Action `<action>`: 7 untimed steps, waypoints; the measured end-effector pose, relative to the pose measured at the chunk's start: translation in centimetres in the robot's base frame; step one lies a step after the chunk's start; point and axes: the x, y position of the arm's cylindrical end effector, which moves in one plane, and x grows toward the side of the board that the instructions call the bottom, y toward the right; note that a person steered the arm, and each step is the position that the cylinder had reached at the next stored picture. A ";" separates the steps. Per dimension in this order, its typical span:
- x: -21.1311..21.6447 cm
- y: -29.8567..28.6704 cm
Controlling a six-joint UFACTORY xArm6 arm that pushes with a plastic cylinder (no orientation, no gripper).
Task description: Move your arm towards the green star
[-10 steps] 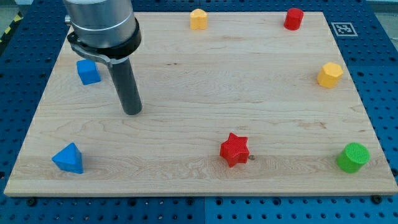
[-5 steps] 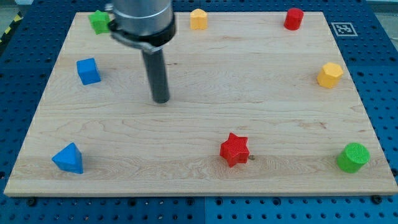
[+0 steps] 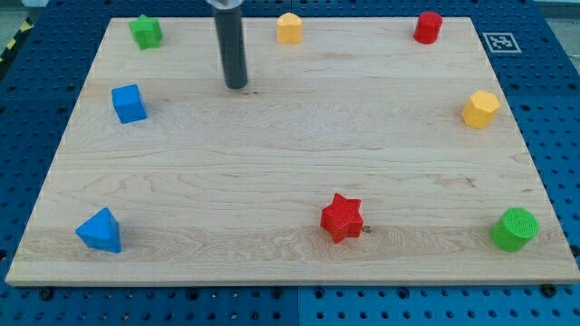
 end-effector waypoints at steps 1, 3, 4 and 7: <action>-1.1 -2.7; -4.3 -5.7; -4.3 -6.7; -4.5 -15.0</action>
